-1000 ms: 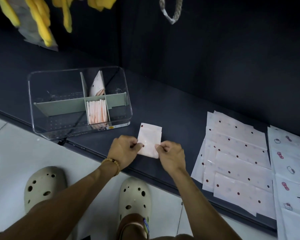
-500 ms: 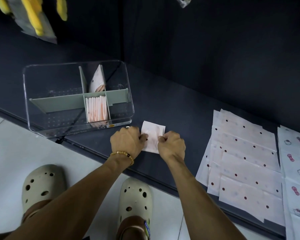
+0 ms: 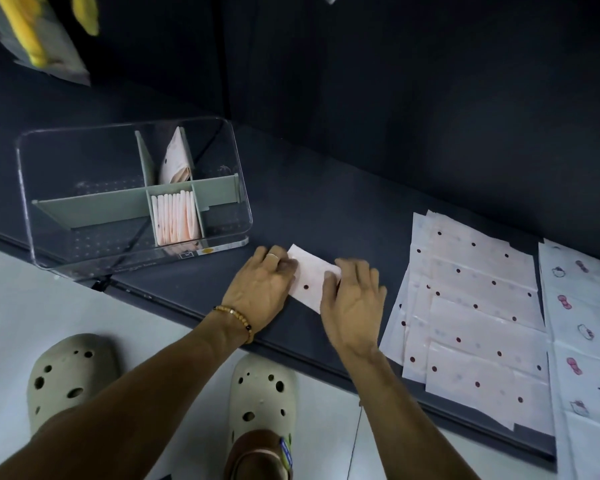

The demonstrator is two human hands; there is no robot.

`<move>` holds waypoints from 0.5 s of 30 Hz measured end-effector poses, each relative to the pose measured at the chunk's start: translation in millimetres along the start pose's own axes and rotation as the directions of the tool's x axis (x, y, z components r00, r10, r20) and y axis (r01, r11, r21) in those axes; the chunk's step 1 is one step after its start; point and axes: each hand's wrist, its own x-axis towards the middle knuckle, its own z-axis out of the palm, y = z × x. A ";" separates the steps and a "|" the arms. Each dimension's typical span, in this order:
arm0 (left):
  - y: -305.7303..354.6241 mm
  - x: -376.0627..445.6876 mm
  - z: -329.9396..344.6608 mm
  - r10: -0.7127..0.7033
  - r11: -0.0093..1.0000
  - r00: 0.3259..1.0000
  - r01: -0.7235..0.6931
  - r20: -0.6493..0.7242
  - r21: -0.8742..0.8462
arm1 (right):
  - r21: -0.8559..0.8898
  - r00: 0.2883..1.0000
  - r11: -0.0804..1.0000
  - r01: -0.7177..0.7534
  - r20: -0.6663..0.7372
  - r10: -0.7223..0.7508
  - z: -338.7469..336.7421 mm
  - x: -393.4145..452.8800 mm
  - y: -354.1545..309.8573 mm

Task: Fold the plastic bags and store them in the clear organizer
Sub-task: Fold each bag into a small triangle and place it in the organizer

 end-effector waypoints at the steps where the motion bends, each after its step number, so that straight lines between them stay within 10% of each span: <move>1: 2.0 -2.2 0.2 -0.016 1.000 0.999 0.015 -0.038 -0.020 | -0.015 0.998 0.998 0.059 -0.003 -0.059 0.6 -9.9 5.3; 10: -0.4 -6.4 -0.6 -0.076 0.997 0.994 0.075 -0.079 -0.020 | -0.129 0.961 0.971 0.204 0.214 -0.173 17.0 -37.0 25.7; 15: 20.3 11.8 9.3 0.239 0.969 0.970 -0.241 0.047 0.046 | -0.130 0.966 0.972 0.197 0.197 -0.170 17.0 -36.5 24.3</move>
